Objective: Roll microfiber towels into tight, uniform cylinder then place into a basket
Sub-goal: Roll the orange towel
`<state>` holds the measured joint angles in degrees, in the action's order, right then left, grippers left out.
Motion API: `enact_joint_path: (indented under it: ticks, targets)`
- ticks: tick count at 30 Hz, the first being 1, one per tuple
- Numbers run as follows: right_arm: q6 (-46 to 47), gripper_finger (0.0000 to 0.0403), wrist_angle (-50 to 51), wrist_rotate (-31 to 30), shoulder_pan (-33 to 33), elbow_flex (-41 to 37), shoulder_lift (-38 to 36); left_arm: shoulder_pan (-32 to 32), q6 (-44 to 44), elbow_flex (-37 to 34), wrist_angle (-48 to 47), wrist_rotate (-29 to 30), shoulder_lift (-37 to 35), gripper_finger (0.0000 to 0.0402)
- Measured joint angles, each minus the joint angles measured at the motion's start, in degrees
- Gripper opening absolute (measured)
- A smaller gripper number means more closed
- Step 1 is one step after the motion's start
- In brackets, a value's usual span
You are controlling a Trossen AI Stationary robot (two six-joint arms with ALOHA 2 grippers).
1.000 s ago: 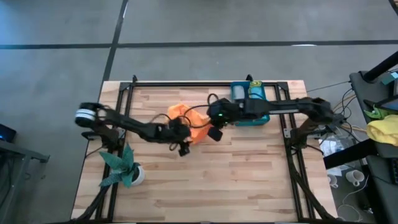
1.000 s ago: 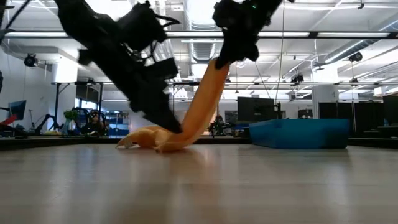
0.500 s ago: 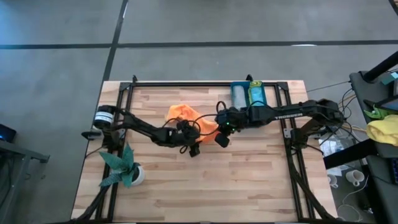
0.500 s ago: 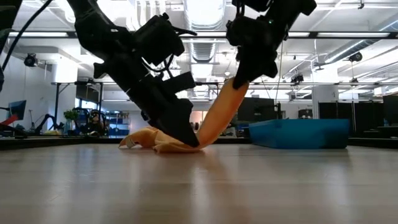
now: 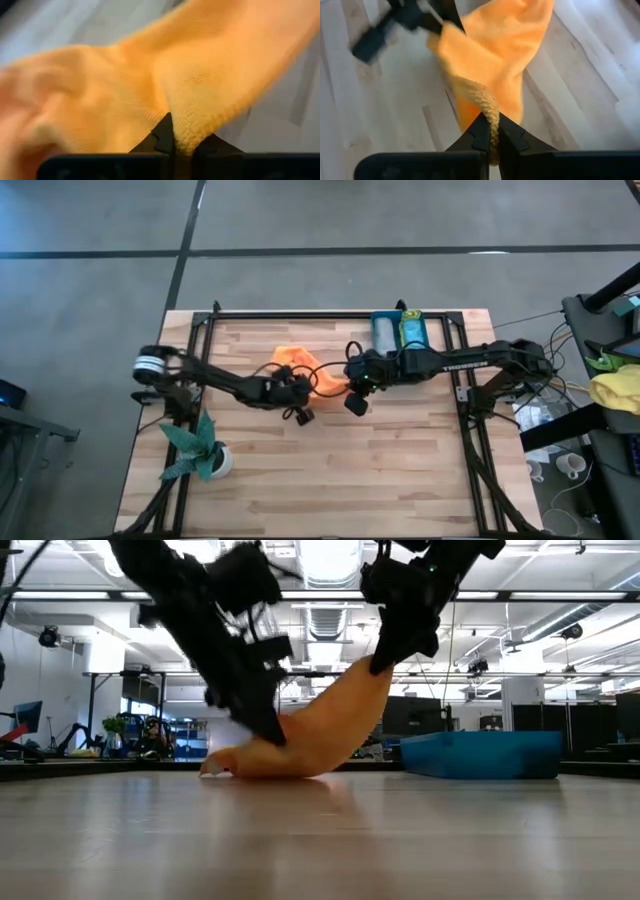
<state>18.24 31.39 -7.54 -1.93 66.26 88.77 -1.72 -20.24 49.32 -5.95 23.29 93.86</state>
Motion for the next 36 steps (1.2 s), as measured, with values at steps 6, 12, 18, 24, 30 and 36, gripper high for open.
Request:
enact_joint_path:
  ticks: [6,12,18,24,30,36]
  targets:
    - [-7.0,0.0009,1.7,-0.1,-1.4,0.0,-4.1,0.2,4.7,1.9,-10.9,-1.2,-14.0,0.0001]
    - [-13.4,0.0009,3.4,0.0,-3.6,0.1,-8.1,0.2,5.7,2.4,-14.0,-5.9,-23.9,0.0001]
    - [-15.1,0.0009,5.2,0.5,-3.7,0.1,-9.7,0.0,0.9,2.5,-13.6,-7.8,-24.9,0.0001]
    - [-12.0,0.0009,8.8,7.5,-0.3,0.1,-10.0,-4.5,-7.6,6.5,-9.8,-16.5,-16.3,0.0000]
    - [-8.1,0.0009,11.2,21.8,3.2,0.1,-10.3,-8.0,-9.0,20.2,-18.3,-22.8,-8.9,0.0000]
    - [-12.2,0.0009,11.2,13.8,1.3,-0.8,-7.0,-2.7,-3.1,22.0,-22.6,-22.6,-5.7,0.0000]
